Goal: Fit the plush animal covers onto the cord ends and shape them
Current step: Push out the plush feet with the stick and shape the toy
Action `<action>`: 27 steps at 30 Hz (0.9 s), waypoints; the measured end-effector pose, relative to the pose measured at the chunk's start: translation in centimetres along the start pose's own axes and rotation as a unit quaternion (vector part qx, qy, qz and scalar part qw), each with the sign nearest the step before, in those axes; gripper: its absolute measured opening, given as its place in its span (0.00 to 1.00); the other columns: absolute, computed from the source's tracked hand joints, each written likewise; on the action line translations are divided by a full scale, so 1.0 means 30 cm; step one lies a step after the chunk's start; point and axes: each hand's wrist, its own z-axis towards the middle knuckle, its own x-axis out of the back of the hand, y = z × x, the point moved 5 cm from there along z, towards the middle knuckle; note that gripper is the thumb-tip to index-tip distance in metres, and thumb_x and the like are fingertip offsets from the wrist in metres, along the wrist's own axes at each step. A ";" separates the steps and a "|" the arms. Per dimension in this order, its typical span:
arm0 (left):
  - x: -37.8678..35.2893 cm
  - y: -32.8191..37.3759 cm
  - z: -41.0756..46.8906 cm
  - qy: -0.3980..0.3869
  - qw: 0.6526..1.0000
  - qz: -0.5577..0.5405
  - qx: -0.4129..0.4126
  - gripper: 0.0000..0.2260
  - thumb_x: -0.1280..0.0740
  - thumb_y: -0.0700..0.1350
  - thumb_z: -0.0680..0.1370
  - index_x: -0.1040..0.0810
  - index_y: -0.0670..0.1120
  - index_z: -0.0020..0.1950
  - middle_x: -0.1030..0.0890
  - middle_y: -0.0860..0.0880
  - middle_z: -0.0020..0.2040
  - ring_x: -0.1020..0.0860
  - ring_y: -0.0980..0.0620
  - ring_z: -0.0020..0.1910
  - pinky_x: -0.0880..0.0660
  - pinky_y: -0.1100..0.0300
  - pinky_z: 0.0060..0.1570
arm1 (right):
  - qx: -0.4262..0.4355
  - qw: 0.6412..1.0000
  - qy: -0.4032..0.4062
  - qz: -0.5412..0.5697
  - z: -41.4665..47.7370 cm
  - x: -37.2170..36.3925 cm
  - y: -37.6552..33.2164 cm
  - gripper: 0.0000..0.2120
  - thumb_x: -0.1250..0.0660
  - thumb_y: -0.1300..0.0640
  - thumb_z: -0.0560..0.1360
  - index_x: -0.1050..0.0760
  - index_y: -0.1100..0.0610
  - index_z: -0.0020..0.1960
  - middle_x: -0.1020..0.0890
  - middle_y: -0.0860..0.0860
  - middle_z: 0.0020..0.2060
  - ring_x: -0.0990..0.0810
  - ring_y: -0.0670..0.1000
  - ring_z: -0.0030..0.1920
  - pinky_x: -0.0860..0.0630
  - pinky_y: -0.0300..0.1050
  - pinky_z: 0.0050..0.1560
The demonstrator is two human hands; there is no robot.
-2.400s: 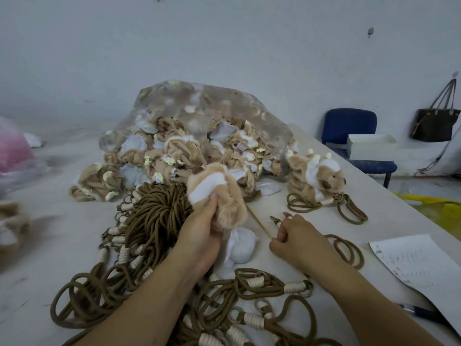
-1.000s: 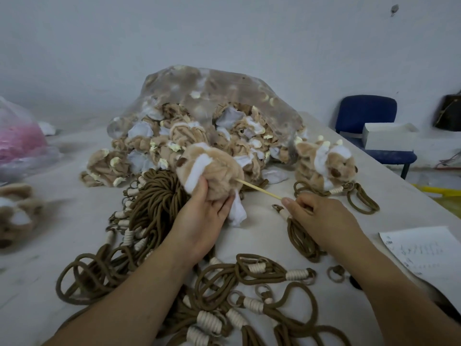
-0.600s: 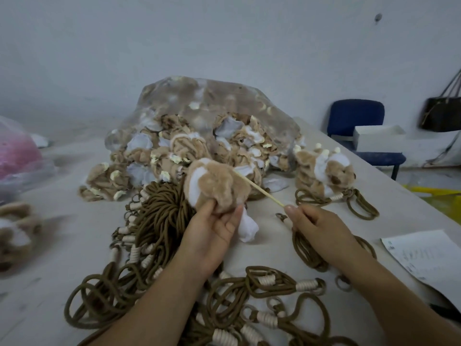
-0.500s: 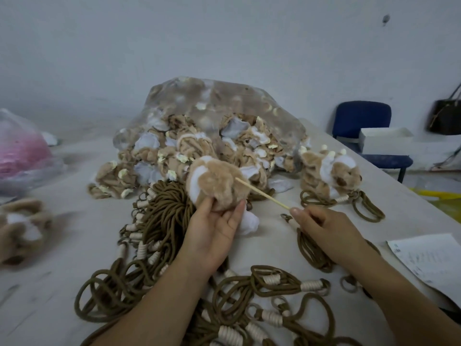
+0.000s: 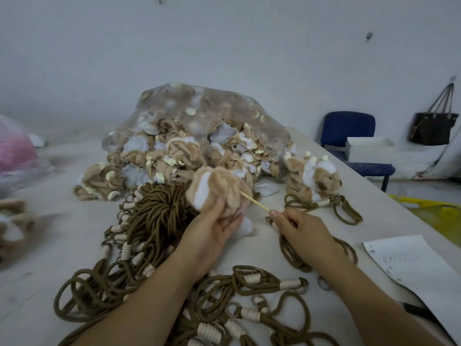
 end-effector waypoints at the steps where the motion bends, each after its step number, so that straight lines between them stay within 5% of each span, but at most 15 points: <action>1: 0.001 -0.013 0.001 0.003 1.000 0.022 0.001 0.15 0.38 0.44 0.78 0.24 0.42 0.63 0.19 0.44 0.61 0.20 0.49 0.59 0.21 0.58 0.54 | -0.003 1.000 -0.009 0.014 -0.001 -0.013 -0.002 0.26 0.42 0.37 0.75 0.28 0.60 0.36 0.24 0.55 0.29 0.27 0.47 0.30 0.31 0.41 0.32; 8: 0.034 -0.023 0.018 0.042 0.991 0.127 0.002 0.10 0.38 0.43 0.81 0.20 0.42 0.59 0.16 0.41 0.54 0.16 0.49 0.49 0.18 0.56 0.43 | -0.017 0.999 -0.010 0.047 0.008 -0.010 0.011 0.27 0.42 0.33 0.72 0.30 0.58 0.35 0.27 0.53 0.26 0.29 0.44 0.27 0.34 0.39 0.29; 13: 0.042 0.082 -0.009 0.101 0.981 0.126 -0.110 0.21 0.28 0.54 0.71 0.25 0.54 0.63 0.18 0.51 0.59 0.17 0.52 0.53 0.20 0.59 0.39 | 0.013 0.999 0.051 -0.012 0.041 0.055 0.000 0.28 0.46 0.30 0.69 0.29 0.54 0.33 0.26 0.50 0.26 0.27 0.46 0.30 0.33 0.44 0.31; 15: 0.057 0.123 -0.022 0.151 0.949 0.205 -0.184 0.28 0.29 0.55 0.75 0.35 0.60 0.73 0.26 0.57 0.67 0.20 0.59 0.57 0.19 0.57 0.44 | 0.053 0.997 0.036 -0.051 0.052 0.050 -0.021 0.24 0.44 0.32 0.72 0.31 0.50 0.31 0.28 0.48 0.26 0.27 0.45 0.31 0.34 0.43 0.31; 17: 0.041 0.154 -0.034 0.150 0.886 0.352 -0.262 0.29 0.32 0.58 0.77 0.39 0.63 0.75 0.37 0.63 0.72 0.30 0.66 0.66 0.24 0.58 0.59 | 0.077 0.994 0.023 -0.078 0.049 0.036 -0.033 0.23 0.46 0.32 0.72 0.32 0.48 0.31 0.27 0.47 0.27 0.27 0.44 0.32 0.35 0.42 0.30; 19: 0.000 0.153 -0.042 0.105 0.825 0.469 -0.297 0.25 0.34 0.62 0.75 0.36 0.67 0.71 0.39 0.67 0.72 0.41 0.76 0.68 0.38 0.76 0.63 | 0.078 0.994 0.032 -0.072 0.029 0.027 -0.029 0.24 0.49 0.30 0.70 0.31 0.49 0.32 0.27 0.47 0.27 0.27 0.45 0.31 0.33 0.43 0.31; 21: -0.017 0.127 -0.038 0.074 0.842 0.471 -0.253 0.22 0.35 0.64 0.72 0.34 0.71 0.65 0.33 0.74 0.64 0.38 0.80 0.62 0.38 0.82 0.57 | 0.082 0.994 0.039 -0.063 0.002 0.020 -0.024 0.26 0.50 0.29 0.69 0.30 0.50 0.33 0.26 0.48 0.27 0.27 0.45 0.30 0.30 0.46 0.32; 25: 0.012 0.069 -0.012 0.069 0.919 0.355 -0.158 0.20 0.28 0.63 0.69 0.22 0.62 0.60 0.17 0.57 0.54 0.20 0.57 0.56 0.23 0.55 0.57 | 0.115 0.987 0.052 -0.097 -0.019 0.028 -0.027 0.26 0.50 0.30 0.70 0.29 0.50 0.35 0.26 0.48 0.29 0.26 0.45 0.31 0.28 0.47 0.34; 27: 0.015 0.059 -0.010 0.074 0.932 0.324 -0.148 0.16 0.27 0.63 0.67 0.20 0.61 0.52 0.16 0.56 0.48 0.18 0.53 0.52 0.21 0.56 0.52 | 0.117 0.986 0.051 -0.110 -0.017 0.035 -0.028 0.26 0.51 0.30 0.70 0.28 0.50 0.36 0.25 0.48 0.30 0.26 0.45 0.32 0.27 0.48 0.35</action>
